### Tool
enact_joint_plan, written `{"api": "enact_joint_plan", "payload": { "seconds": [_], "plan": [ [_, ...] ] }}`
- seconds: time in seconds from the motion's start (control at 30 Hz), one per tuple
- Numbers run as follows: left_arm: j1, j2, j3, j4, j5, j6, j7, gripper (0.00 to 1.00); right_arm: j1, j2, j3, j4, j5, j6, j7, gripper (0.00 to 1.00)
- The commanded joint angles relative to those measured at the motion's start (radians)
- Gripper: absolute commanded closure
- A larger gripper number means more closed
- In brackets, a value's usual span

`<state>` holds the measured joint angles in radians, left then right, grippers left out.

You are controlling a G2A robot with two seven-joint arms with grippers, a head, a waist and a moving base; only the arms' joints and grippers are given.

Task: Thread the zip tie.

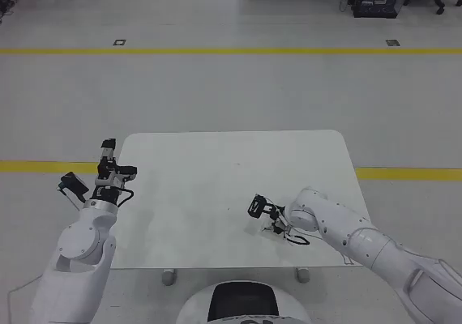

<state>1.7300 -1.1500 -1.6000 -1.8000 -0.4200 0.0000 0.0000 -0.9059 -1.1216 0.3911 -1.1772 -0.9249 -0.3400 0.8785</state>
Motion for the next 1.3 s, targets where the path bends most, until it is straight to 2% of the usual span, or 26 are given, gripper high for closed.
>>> {"api": "enact_joint_plan", "payload": {
  "seconds": [0.0,0.77,1.27],
  "plan": [
    [0.0,0.0,0.0,0.0,0.0,0.0,0.0,0.0,0.004,-0.003,-0.005,0.008,0.003,0.0,-0.005,0.83],
    [0.0,0.0,0.0,0.0,0.0,0.0,0.0,0.0,0.049,-0.032,-0.075,0.079,0.045,0.0,-0.038,0.89],
    [0.0,0.0,0.0,0.0,0.0,0.0,0.0,0.0,0.042,0.001,-0.066,0.035,0.052,0.0,-0.06,0.88]
  ]
}}
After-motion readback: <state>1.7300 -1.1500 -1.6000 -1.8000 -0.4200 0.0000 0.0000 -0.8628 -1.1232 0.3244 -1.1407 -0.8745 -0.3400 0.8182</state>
